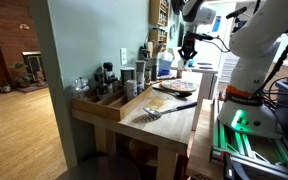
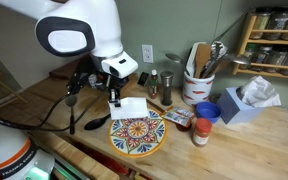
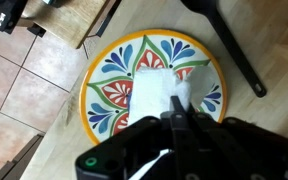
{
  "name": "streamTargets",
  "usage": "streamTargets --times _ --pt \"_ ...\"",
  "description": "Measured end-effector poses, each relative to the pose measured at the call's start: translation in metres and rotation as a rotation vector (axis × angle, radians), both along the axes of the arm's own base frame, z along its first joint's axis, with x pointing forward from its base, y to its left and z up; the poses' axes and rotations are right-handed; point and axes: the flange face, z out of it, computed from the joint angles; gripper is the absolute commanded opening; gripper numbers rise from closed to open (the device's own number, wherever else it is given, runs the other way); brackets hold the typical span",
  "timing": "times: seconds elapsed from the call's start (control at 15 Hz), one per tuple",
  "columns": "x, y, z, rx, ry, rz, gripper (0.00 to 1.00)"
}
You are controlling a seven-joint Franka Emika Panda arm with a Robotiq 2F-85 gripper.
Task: Use a tissue to wipe the wet part of the counter
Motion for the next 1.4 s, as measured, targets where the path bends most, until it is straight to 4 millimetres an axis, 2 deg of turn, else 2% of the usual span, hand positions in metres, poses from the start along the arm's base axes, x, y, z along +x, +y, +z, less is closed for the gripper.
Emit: streamTargets --times 0.2,0.33,0.67,0.93,1.13,1.27,1.4 --pt "0.004 -0.002 0.0 -0.01 -0.003 -0.026 0.01" --pt "0.014 -0.016 -0.002 -0.046 -0.019 -0.118 0.01" --pt "0.037 -0.076 -0.033 -0.122 0.019 -0.362 0.01" --pt "0.038 -0.123 -0.062 -0.161 0.097 -0.558 0.01" --pt "0.035 -0.155 -0.076 -0.201 0.139 -0.677 0.01" --pt "0.037 -0.171 -0.083 -0.247 0.169 -0.721 0.01" --pt "0.046 -0.178 -0.091 -0.276 0.189 -0.744 0.01"
